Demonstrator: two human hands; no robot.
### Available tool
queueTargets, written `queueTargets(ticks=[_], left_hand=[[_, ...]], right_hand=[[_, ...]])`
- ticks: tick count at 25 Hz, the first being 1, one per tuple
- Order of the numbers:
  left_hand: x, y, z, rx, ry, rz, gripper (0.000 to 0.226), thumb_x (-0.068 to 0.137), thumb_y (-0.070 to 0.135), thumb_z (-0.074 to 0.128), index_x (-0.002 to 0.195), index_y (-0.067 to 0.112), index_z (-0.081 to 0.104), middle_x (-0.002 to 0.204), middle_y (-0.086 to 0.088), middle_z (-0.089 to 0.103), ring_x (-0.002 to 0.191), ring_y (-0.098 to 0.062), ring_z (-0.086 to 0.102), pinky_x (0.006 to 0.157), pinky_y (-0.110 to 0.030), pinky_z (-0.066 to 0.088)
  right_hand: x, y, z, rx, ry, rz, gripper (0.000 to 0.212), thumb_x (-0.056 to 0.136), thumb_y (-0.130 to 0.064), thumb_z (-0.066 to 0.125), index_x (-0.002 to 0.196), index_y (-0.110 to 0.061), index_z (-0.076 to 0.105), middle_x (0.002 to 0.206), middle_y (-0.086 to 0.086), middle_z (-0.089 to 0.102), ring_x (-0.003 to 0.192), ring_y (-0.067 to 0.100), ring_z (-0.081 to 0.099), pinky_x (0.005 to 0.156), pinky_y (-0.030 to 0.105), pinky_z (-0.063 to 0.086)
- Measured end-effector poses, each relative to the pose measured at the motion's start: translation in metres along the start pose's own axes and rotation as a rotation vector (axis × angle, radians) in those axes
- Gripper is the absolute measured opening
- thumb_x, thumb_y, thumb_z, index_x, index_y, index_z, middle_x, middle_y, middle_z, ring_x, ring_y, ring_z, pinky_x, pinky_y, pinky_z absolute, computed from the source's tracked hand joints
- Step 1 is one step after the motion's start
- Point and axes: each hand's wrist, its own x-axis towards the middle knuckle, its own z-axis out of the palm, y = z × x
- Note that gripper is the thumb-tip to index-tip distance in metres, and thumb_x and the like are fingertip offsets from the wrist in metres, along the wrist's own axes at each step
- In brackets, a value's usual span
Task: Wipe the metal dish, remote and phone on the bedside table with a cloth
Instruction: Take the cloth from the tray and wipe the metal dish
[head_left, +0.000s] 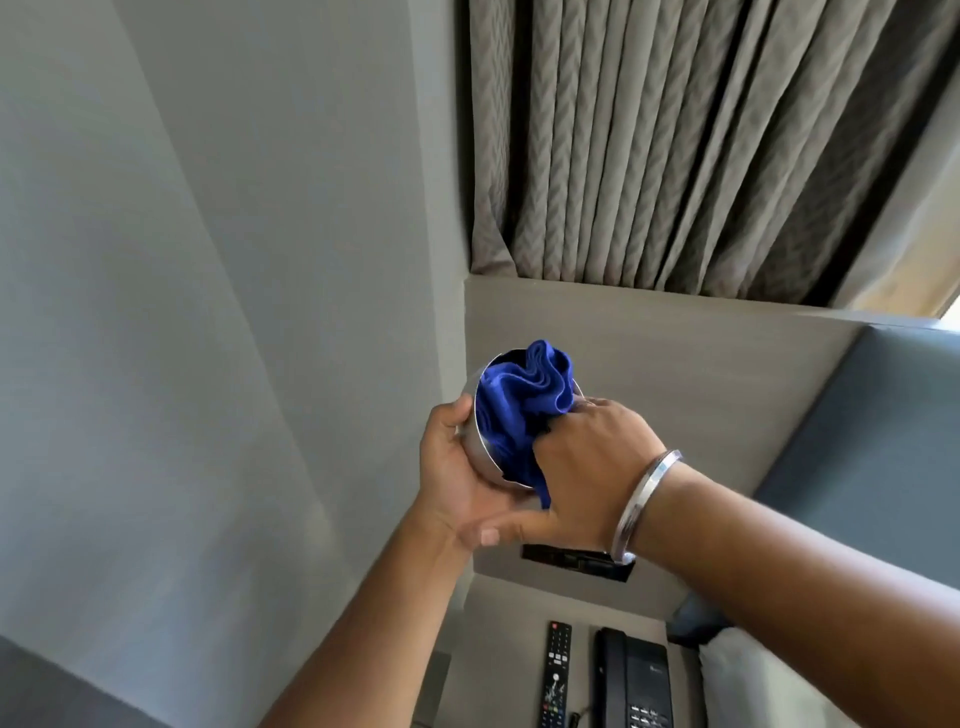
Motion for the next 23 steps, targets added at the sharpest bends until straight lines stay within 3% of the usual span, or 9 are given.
queueTargets(ticks=[2,3,5,8,10,12,15,19,23], left_hand=[[0.0,-0.007,0.001,0.0,0.023,0.042,0.062,0.079,0.051,0.058,0.123,0.008,0.065,0.116,-0.016,0.068,0.113,-0.032,0.059,0.103,-0.043,0.042],[0.0,-0.008,0.002,0.006,0.036,0.074,0.056,0.079,0.051,0.057,0.112,0.007,0.07,0.102,-0.014,0.071,0.101,-0.03,0.065,0.095,-0.04,0.049],[0.001,-0.003,0.014,0.018,-0.022,0.098,0.047,0.085,0.052,0.052,0.089,0.008,0.068,0.079,-0.008,0.069,0.079,-0.023,0.067,0.078,-0.034,0.054],[0.001,0.009,0.035,0.091,-0.116,0.122,0.044,0.088,0.05,0.051,0.095,0.008,0.066,0.084,-0.006,0.068,0.084,-0.021,0.066,0.083,-0.033,0.052],[0.001,0.017,0.043,0.091,-0.177,0.145,0.049,0.091,0.045,0.049,0.113,0.006,0.066,0.104,-0.012,0.07,0.102,-0.026,0.065,0.095,-0.035,0.049],[0.003,0.026,0.051,0.072,-0.212,0.206,0.052,0.092,0.042,0.045,0.126,0.006,0.061,0.118,-0.015,0.067,0.113,-0.029,0.06,0.1,-0.037,0.047],[0.008,0.033,0.06,0.112,-0.196,0.265,0.056,0.085,0.045,0.051,0.126,0.009,0.063,0.122,-0.014,0.067,0.117,-0.03,0.058,0.103,-0.04,0.045],[0.008,0.017,0.062,0.069,-0.127,0.251,0.048,0.087,0.051,0.049,0.106,0.01,0.067,0.097,-0.01,0.069,0.095,-0.025,0.064,0.09,-0.036,0.05],[0.008,0.018,0.071,0.156,-0.15,0.219,0.051,0.087,0.052,0.046,0.105,0.01,0.07,0.093,-0.007,0.072,0.093,-0.021,0.067,0.091,-0.033,0.051]], right_hand=[[-0.009,-0.001,-0.002,0.168,0.083,-0.012,0.086,0.064,-0.094,0.014,0.057,-0.016,0.051,0.063,0.002,0.059,0.055,0.018,0.051,0.056,0.032,0.041],[-0.012,-0.001,-0.001,0.296,0.1,-0.035,0.084,0.069,-0.09,0.013,0.065,-0.017,0.055,0.075,0.003,0.065,0.065,0.019,0.059,0.06,0.033,0.045],[-0.013,-0.001,-0.002,0.535,0.068,-0.086,0.084,0.078,-0.082,0.015,0.101,-0.016,0.061,0.121,0.01,0.063,0.114,0.025,0.057,0.09,0.04,0.05],[-0.008,-0.004,-0.019,0.516,0.006,-0.098,0.104,0.074,-0.085,0.01,0.147,-0.013,0.026,0.158,0.01,0.024,0.146,0.022,0.014,0.118,0.04,0.018],[-0.004,-0.001,-0.034,0.274,0.082,-0.069,0.108,0.068,-0.09,0.008,0.14,-0.014,0.038,0.145,0.007,0.047,0.138,0.024,0.034,0.116,0.041,0.022],[-0.002,0.007,-0.052,0.096,0.241,0.002,0.094,0.066,-0.093,0.014,0.104,-0.021,0.061,0.104,0.001,0.068,0.105,0.022,0.057,0.105,0.039,0.034],[-0.008,0.018,-0.062,0.076,0.347,0.102,0.081,0.063,-0.095,0.018,0.067,-0.023,0.057,0.067,-0.004,0.057,0.067,0.018,0.05,0.077,0.035,0.043],[-0.022,0.01,-0.054,0.354,0.341,-0.039,0.068,0.077,-0.082,0.021,0.063,-0.022,0.05,0.059,-0.005,0.052,0.061,0.014,0.048,0.057,0.03,0.038],[-0.009,0.003,-0.047,0.453,0.263,-0.104,0.073,0.077,-0.081,0.021,0.102,-0.019,0.051,0.098,-0.004,0.059,0.097,0.017,0.051,0.089,0.037,0.045]])
